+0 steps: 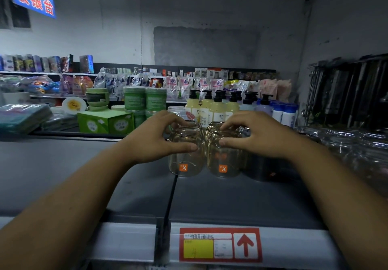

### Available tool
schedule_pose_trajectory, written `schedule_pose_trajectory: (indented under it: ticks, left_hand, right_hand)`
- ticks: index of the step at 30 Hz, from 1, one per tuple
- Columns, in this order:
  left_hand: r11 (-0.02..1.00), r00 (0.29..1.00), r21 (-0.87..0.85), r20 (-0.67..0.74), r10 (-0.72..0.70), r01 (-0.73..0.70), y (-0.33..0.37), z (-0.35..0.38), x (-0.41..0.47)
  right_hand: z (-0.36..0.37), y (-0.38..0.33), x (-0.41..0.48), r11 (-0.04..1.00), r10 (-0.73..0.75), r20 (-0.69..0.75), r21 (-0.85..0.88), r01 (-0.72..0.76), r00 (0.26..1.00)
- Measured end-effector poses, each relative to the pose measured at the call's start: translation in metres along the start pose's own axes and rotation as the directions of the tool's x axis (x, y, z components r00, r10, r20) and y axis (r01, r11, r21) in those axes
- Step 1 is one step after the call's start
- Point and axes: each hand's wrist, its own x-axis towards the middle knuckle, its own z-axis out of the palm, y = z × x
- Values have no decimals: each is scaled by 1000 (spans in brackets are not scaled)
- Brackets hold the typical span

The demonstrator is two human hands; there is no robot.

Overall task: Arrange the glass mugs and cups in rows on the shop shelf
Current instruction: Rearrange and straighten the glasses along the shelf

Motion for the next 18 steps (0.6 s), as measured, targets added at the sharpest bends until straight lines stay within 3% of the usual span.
schedule_pose_trajectory:
  ticks: [3, 8, 13, 18]
  left_hand:
    - [1000, 1000, 5, -2, -5, 5, 1, 6, 1]
    - [987, 992, -161, -120, -34, 15, 2, 14, 17]
    - [961, 990, -237, 38, -139, 144, -3, 22, 27]
    - [977, 994, -186, 42, -98, 104, -5, 16, 28]
  right_hand:
    - [1, -1, -1, 1000, -3, -1, 0, 3, 1000]
    - [-1, 4, 14, 998, 51, -71, -37, -54, 996]
    - [6, 10, 34, 982, 180, 139, -81, -170, 974]
    - [8, 16, 37, 982, 188, 143, -66, -180, 972]
